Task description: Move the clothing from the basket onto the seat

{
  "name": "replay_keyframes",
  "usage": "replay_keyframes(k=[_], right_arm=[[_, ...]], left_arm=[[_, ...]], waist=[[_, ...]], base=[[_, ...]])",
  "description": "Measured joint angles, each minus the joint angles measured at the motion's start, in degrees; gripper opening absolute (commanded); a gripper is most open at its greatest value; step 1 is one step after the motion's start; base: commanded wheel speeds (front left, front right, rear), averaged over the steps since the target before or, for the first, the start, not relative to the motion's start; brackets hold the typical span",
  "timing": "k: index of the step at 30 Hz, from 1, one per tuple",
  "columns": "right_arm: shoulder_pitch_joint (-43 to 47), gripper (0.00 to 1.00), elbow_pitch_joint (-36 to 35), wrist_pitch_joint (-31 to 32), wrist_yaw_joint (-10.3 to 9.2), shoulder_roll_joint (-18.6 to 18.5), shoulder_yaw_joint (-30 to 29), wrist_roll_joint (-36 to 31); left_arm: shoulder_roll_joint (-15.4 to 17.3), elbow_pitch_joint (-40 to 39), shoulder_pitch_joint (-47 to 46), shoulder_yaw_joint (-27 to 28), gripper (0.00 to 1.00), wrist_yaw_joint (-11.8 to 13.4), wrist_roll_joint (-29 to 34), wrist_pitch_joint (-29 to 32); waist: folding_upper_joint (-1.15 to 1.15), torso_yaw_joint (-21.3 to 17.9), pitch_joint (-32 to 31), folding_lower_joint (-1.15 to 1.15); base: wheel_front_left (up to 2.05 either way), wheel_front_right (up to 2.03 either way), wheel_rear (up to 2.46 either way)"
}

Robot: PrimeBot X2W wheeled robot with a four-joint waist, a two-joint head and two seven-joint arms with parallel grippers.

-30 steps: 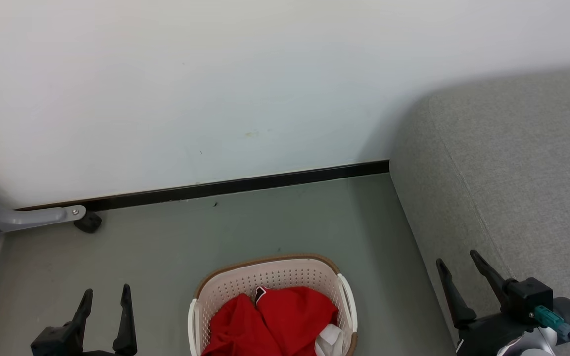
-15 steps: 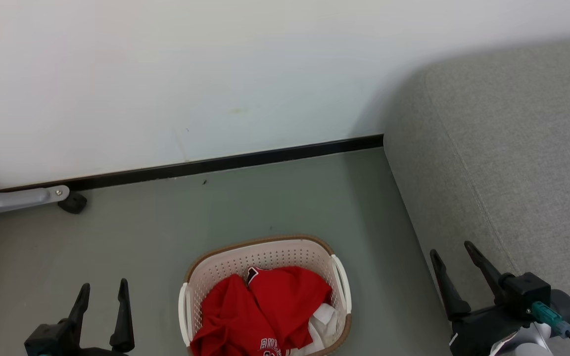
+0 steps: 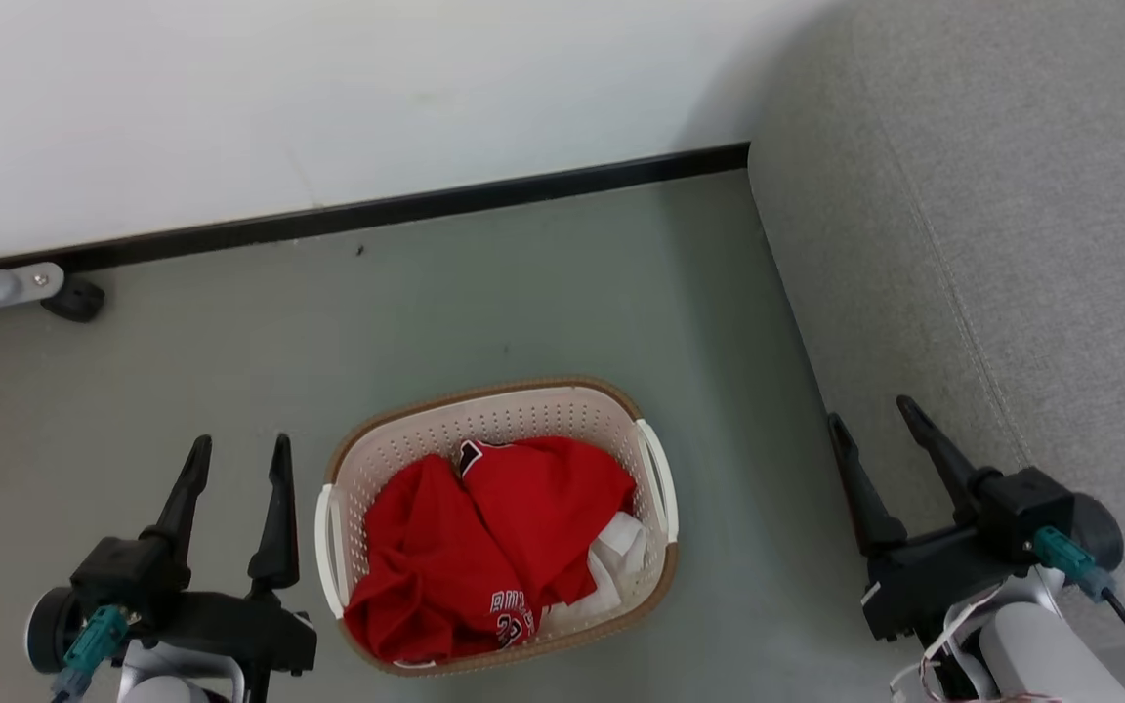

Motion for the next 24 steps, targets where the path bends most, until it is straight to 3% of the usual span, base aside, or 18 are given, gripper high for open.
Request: replay_keyframes(k=[9,24], right_arm=[[-4.88,1.00,-0.82,-0.01,-0.48,0.27,-1.88,-0.47],[-12.64,1.00,-0.65,-0.02,-1.00,1.24,-3.93,-1.25]], left_arm=[[0.40,-1.53,-4.04,-3.96,1.00,-0.57,2.45,0.35],[2.22,-0.49,-12.96,-7.44,1.00,-0.73,5.84,12.74]], waist=[[0.00,-1.18,7.27,0.01],[0.01,-3.57,19.35,0.00]], base=[[0.00,0.00,0.00],[0.00,0.00,0.00]])
